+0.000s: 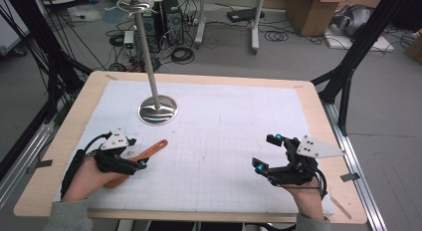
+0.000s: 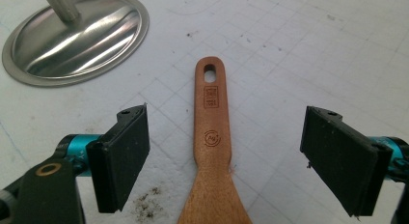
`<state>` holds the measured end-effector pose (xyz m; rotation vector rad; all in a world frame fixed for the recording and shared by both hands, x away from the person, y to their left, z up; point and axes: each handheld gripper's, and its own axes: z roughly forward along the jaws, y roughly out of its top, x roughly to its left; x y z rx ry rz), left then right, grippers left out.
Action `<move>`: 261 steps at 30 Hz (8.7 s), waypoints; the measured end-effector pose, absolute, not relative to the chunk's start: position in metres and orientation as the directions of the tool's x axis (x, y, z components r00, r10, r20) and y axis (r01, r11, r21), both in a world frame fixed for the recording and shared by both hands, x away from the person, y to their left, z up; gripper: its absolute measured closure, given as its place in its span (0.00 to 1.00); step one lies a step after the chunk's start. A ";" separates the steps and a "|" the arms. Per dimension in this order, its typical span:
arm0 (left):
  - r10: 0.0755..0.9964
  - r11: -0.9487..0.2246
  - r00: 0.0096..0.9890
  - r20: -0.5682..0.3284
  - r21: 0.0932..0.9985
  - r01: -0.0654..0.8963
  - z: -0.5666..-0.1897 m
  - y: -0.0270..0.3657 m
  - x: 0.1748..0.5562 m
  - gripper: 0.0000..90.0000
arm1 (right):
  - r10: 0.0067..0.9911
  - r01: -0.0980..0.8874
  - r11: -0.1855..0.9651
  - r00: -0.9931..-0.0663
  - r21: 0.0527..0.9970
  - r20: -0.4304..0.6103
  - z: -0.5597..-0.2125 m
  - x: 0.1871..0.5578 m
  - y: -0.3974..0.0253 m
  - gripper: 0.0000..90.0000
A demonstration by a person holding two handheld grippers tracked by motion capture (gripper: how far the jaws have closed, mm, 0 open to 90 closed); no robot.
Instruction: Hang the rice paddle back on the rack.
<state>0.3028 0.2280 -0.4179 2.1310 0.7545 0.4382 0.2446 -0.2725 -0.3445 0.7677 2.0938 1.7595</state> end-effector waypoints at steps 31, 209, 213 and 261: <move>0.658 -0.525 0.753 0.000 0.716 0.459 -0.437 0.214 0.329 0.29 | 0.580 0.216 0.131 -0.808 0.968 0.102 -0.349 0.233 -0.284 0.11; 0.681 -0.215 0.731 -0.034 0.945 0.245 -0.296 0.378 0.345 0.73 | 0.609 0.256 0.170 -0.786 0.951 0.103 -0.367 0.257 -0.274 0.11; 0.694 -0.207 0.719 -0.028 0.950 0.236 -0.288 0.382 0.352 0.73 | 0.609 0.266 0.174 -0.786 0.948 0.109 -0.368 0.256 -0.274 0.11; 0.653 -0.048 0.750 -0.104 0.983 0.178 -0.195 0.329 0.419 0.73 | 0.608 0.239 0.150 -0.788 0.959 0.102 -0.360 0.253 -0.284 0.11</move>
